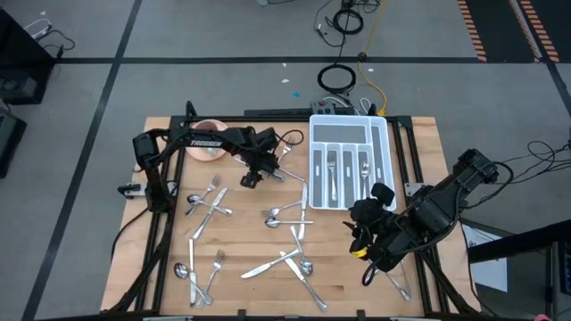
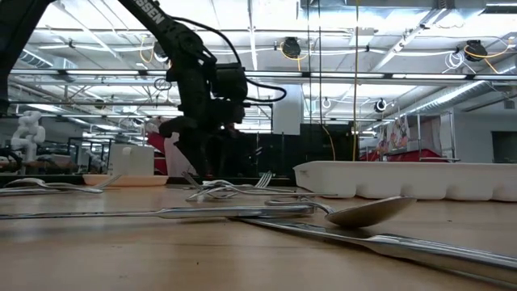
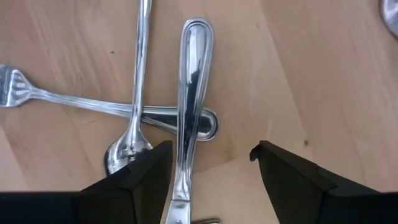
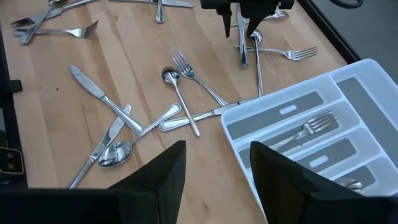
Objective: Sort silverware
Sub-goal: Put the silver knife into the white silverware tray
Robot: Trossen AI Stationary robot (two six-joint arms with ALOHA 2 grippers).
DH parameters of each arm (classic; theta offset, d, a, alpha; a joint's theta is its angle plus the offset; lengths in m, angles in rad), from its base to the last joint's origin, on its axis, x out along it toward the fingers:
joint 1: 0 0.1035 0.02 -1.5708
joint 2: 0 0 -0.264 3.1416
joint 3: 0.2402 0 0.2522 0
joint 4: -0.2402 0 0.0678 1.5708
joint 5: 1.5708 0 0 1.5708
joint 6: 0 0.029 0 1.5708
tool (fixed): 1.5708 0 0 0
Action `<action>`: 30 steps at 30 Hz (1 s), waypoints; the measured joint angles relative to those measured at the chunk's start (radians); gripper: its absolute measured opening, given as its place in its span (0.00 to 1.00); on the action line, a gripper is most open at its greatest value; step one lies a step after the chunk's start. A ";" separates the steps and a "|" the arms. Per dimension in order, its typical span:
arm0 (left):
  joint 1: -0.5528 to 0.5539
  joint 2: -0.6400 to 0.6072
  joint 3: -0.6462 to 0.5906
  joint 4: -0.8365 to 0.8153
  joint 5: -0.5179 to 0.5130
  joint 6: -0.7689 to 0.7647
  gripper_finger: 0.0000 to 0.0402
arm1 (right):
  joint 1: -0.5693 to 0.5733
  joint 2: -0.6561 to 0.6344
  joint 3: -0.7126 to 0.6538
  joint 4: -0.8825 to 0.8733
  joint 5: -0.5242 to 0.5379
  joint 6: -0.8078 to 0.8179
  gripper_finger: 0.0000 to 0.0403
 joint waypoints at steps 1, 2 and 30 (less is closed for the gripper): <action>0.000 0.000 0.000 0.000 0.001 0.000 0.60 | 0.000 0.000 0.000 -0.001 0.000 0.000 0.42; 0.002 0.000 0.000 0.000 0.001 0.000 0.60 | 0.000 0.000 0.000 -0.001 0.000 0.000 0.42; 0.037 0.103 0.003 0.014 -0.057 0.001 0.07 | 0.000 0.000 0.000 -0.006 -0.001 0.051 0.42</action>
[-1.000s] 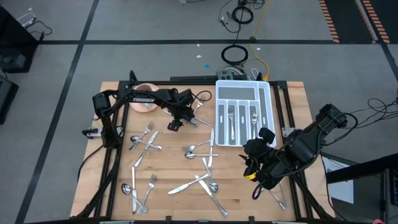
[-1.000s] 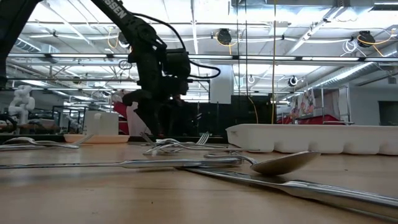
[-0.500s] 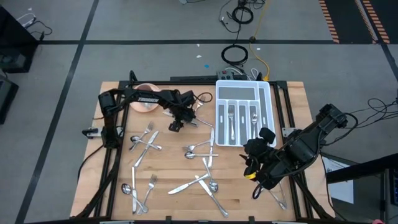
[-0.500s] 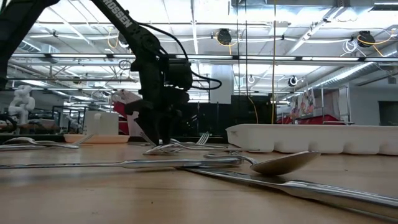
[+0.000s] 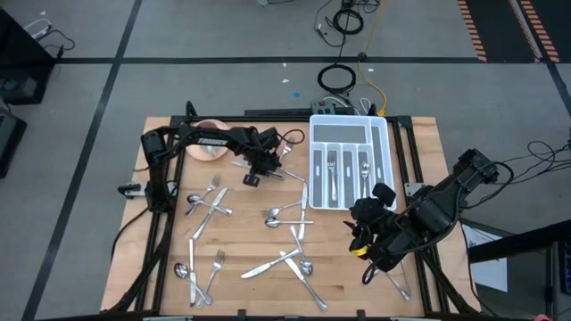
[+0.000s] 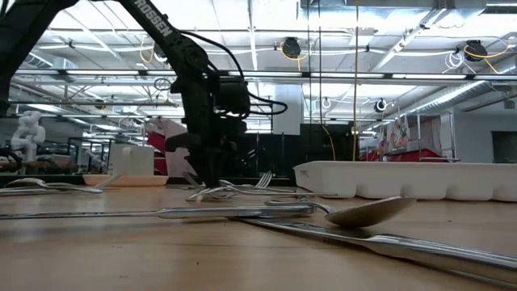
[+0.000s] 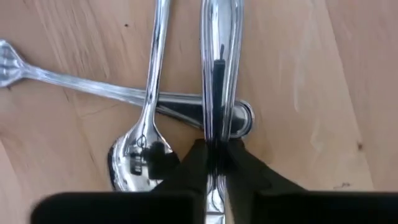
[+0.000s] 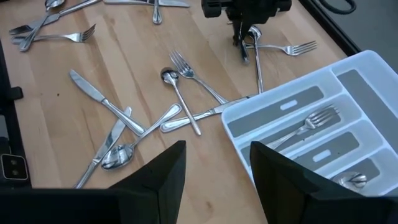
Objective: Sort silverware
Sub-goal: Put the silver knife into the white silverware tray
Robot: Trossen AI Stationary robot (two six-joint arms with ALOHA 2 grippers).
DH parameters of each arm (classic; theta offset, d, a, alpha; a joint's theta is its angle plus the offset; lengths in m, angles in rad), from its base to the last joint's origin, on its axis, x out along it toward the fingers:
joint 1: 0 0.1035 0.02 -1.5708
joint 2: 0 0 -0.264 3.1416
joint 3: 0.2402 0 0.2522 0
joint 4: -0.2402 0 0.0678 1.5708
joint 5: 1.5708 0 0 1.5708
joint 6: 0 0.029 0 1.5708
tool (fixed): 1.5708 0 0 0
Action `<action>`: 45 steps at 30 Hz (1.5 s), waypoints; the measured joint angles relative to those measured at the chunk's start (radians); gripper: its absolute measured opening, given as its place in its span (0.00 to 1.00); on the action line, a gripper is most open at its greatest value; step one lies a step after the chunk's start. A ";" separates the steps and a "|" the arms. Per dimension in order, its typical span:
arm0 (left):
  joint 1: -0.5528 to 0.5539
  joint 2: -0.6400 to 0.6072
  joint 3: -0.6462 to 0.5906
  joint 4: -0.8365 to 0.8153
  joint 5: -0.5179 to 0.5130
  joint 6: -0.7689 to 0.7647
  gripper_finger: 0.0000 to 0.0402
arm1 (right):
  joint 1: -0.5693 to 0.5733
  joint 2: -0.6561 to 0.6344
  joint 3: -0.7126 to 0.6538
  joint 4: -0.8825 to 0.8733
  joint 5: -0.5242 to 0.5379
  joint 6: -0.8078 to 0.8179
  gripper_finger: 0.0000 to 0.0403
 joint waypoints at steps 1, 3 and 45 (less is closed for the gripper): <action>0.001 0.000 0.000 -0.004 -0.003 0.000 0.07 | 0.000 0.000 0.000 0.000 0.000 0.002 0.42; 0.002 0.000 0.000 -0.008 -0.009 0.000 0.07 | 0.000 0.000 0.000 0.000 0.000 0.003 0.42; -0.207 -0.085 0.415 -0.160 -0.269 0.384 0.07 | 0.000 0.000 0.000 -0.089 0.003 0.096 0.42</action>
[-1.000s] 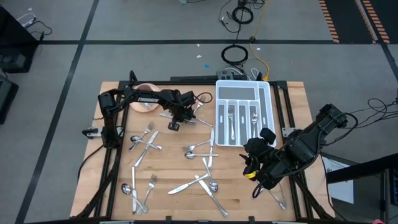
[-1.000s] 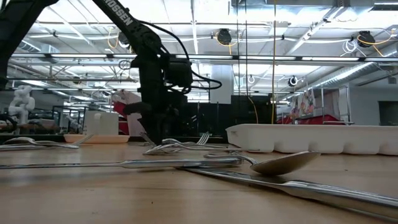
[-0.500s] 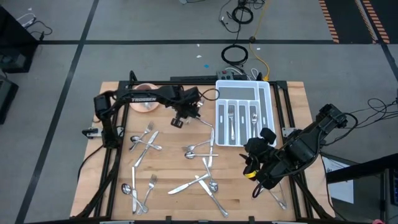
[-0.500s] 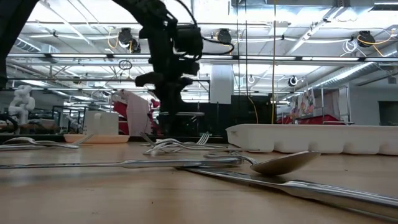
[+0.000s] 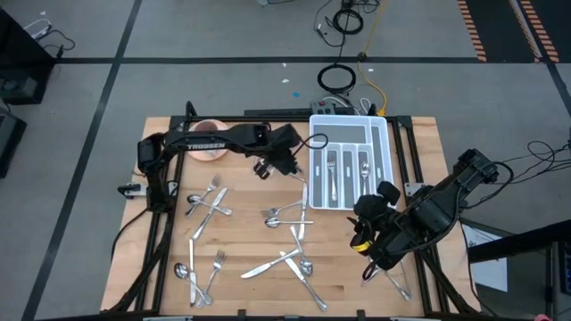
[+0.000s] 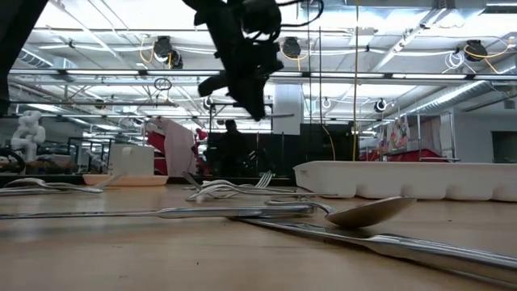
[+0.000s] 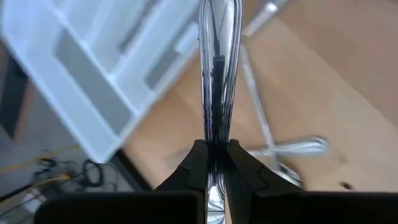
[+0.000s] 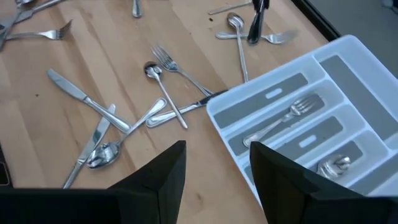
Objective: Sort silverware
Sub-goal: Put the silver knife into the white silverware tray
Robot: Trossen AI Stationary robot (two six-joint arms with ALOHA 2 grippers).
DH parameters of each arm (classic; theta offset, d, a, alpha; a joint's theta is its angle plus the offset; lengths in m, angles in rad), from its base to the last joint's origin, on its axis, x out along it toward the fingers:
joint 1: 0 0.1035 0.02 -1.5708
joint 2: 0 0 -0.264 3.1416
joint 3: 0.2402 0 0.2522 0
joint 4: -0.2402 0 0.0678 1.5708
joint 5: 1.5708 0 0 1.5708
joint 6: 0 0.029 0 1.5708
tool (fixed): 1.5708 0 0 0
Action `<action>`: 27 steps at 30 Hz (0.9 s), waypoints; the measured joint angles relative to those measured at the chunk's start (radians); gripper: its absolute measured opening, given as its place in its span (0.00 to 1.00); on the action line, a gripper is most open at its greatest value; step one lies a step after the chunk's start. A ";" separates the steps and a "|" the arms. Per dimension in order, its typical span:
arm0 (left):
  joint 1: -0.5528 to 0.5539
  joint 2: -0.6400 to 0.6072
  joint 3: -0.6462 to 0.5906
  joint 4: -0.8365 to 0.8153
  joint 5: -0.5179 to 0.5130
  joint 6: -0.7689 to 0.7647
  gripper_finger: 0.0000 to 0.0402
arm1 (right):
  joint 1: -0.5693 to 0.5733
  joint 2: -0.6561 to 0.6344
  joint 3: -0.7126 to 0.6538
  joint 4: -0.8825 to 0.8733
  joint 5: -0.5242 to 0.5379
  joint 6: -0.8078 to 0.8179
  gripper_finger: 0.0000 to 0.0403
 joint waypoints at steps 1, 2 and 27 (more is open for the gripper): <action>0.000 0.007 0.016 0.005 0.001 0.018 0.07 | 0.000 0.000 0.000 -0.007 -0.001 0.012 0.42; 0.000 0.016 0.038 0.012 0.003 0.038 0.07 | 0.000 0.000 0.000 -0.009 -0.001 0.019 0.42; -0.082 0.318 0.279 -0.017 0.074 0.567 0.07 | 0.000 0.000 0.001 0.000 0.004 0.064 0.42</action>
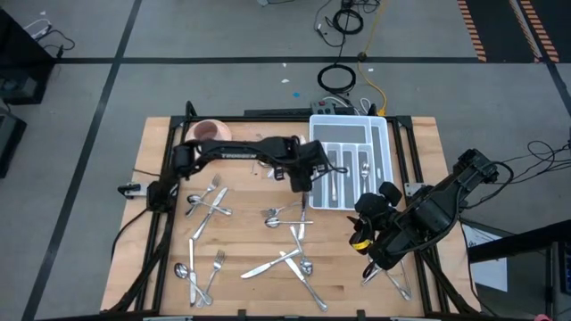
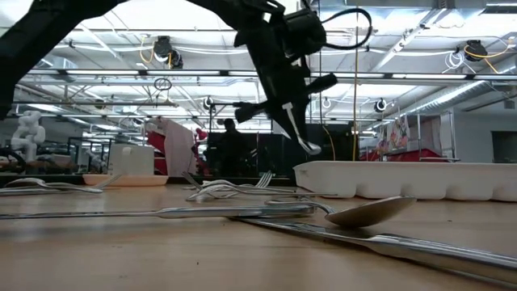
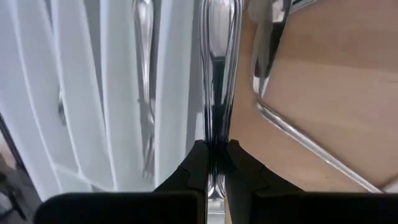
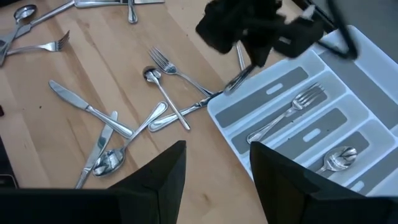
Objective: Sort silverware
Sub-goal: Put the silver knife into the white silverware tray
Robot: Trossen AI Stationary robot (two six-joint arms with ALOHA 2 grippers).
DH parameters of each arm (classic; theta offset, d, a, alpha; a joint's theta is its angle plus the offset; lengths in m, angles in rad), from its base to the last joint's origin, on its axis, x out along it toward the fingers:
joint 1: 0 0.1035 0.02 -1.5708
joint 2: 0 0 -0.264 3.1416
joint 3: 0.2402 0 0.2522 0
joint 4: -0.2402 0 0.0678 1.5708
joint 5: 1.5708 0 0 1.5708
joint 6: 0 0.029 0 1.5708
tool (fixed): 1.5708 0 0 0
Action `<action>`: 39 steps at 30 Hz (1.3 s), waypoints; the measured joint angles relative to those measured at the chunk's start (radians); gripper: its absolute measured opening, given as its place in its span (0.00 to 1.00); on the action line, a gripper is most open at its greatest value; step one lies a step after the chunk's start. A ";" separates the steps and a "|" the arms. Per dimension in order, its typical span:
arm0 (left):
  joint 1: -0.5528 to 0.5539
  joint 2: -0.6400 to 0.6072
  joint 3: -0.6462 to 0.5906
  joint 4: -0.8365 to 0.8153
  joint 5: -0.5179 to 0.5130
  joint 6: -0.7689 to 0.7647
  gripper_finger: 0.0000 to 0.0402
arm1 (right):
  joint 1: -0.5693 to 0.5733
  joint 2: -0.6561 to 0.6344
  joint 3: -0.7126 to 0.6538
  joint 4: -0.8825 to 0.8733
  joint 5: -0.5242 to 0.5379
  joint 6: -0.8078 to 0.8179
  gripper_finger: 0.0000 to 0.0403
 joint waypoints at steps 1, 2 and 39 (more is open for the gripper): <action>-0.007 0.008 0.000 0.009 -0.001 0.009 0.07 | 0.000 0.000 0.000 0.000 0.000 0.003 0.42; -0.012 0.010 0.000 0.027 -0.001 0.021 0.07 | 0.000 0.000 0.000 0.001 0.002 0.005 0.42; -0.021 0.121 -0.002 0.151 0.094 0.096 0.07 | 0.000 0.000 -0.002 0.027 0.022 0.026 0.42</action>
